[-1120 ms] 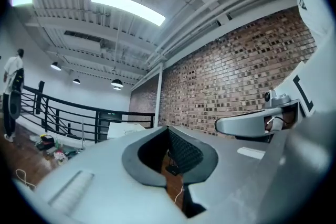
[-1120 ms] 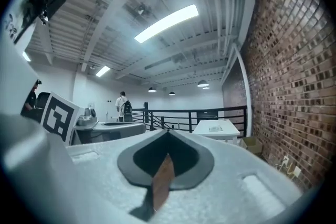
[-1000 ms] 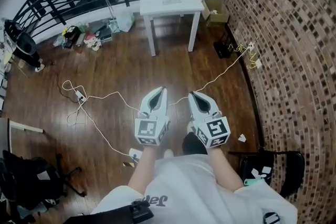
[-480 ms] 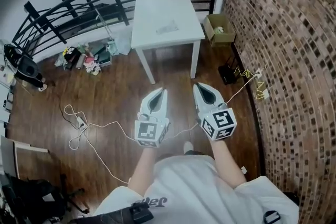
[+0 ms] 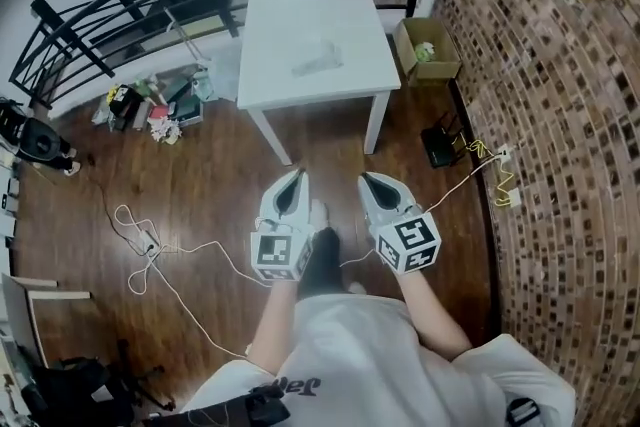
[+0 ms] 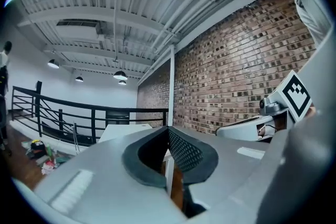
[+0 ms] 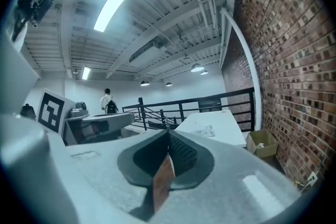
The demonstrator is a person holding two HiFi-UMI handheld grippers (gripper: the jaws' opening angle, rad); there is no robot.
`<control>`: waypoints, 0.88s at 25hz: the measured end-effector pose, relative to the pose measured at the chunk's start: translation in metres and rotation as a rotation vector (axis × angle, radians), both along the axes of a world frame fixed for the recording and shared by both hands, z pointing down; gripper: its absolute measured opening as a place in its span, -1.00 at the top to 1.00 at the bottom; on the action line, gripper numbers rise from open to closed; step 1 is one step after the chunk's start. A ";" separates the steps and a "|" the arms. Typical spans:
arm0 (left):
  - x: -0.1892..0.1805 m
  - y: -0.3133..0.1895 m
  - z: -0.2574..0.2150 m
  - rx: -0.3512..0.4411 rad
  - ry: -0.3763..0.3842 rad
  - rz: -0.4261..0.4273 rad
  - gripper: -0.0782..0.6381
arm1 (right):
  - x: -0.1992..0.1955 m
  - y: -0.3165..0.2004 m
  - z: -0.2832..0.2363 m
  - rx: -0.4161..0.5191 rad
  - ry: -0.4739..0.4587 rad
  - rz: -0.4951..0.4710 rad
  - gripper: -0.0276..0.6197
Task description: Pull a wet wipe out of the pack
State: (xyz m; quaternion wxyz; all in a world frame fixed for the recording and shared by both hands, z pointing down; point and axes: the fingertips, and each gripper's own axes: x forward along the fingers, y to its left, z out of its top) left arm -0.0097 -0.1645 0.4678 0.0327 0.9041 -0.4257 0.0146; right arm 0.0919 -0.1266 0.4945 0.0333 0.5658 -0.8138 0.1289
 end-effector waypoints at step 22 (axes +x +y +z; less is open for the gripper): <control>0.017 -0.399 0.020 -0.001 -0.075 -0.017 0.74 | 0.126 -0.380 0.012 -0.067 0.028 0.132 0.95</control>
